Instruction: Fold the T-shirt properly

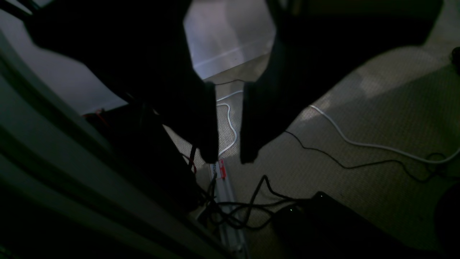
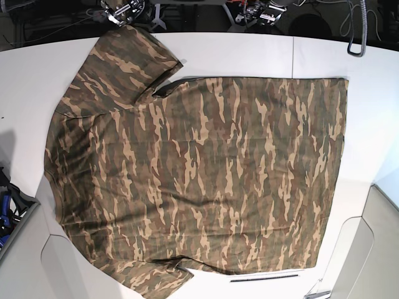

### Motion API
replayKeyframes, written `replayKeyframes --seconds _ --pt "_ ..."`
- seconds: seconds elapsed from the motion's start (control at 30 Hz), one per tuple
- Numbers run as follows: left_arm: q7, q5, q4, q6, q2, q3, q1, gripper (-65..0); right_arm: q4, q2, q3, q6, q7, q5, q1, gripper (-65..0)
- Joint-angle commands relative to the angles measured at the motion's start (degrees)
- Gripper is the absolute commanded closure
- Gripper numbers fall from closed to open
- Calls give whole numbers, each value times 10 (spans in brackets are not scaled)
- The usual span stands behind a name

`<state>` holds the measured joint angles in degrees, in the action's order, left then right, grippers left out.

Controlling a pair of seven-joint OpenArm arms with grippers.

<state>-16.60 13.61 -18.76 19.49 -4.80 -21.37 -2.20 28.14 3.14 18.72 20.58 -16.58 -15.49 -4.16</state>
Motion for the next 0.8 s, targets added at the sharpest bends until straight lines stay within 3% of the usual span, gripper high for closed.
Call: replayKeyframes --seconds 0.0,0.23,0.5,0.77 --pt "1 3 -4 11 -2 -1 1 -118 8 0 0 7 3 3 0 -28" --pt "1 3 -4 74 -2 -1 1 -118 24 0 0 7 3 3 0 -28" --pt "-8 3 -4 76 -5 -1 1 -119 24 0 0 7 -1 5 -5 -28" --pt "-8 4 -30 76 -51 1 -32 -126 27 3 0 9 -76 64 -25 -28"
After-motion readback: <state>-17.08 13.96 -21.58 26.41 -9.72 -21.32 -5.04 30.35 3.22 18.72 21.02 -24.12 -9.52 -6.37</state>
